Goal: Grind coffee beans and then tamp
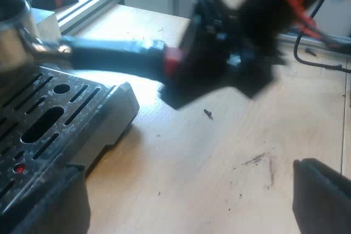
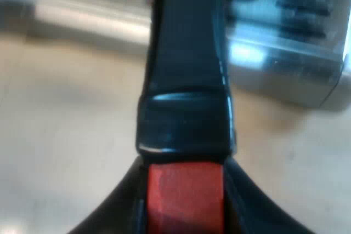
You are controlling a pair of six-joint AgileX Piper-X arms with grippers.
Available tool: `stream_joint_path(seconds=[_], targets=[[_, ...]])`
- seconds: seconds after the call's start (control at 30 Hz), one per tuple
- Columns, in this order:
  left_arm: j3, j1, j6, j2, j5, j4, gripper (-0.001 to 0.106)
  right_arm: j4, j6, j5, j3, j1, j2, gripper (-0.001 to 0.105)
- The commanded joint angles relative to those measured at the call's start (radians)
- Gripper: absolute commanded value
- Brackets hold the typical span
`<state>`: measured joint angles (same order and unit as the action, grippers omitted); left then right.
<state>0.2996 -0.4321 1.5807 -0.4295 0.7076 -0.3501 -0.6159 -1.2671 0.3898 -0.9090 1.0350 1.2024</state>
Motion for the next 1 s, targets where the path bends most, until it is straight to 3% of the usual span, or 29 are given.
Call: stream_joint_path(seconds=[0.03,0.23,0.53,0.7,0.87,1.0], targets=[[0.000,-0.004,0.014,0.004,0.005,0.004,0.078,-0.020,0.013,0.037,-0.007,0.030,-0.032,0.000],[0.006,-0.004,0.014,0.004,0.003,-0.004,0.078,-0.080,0.056,0.104,-0.007,0.087,-0.094,0.000],[0.118,-0.004,0.008,0.039,-0.005,-0.243,0.078,-0.233,0.075,0.100,-0.007,0.171,-0.208,0.000],[0.166,-0.004,0.008,0.158,-0.034,-0.344,0.078,-0.296,0.004,0.088,-0.007,0.232,-0.256,0.000],[0.200,-0.004,0.010,0.319,-0.092,-0.463,0.078,-0.297,-0.104,0.048,-0.007,0.281,-0.289,0.000],[0.200,-0.004,0.015,0.367,-0.114,-0.569,0.078,-0.284,-0.200,0.012,0.002,0.283,-0.289,0.000]])
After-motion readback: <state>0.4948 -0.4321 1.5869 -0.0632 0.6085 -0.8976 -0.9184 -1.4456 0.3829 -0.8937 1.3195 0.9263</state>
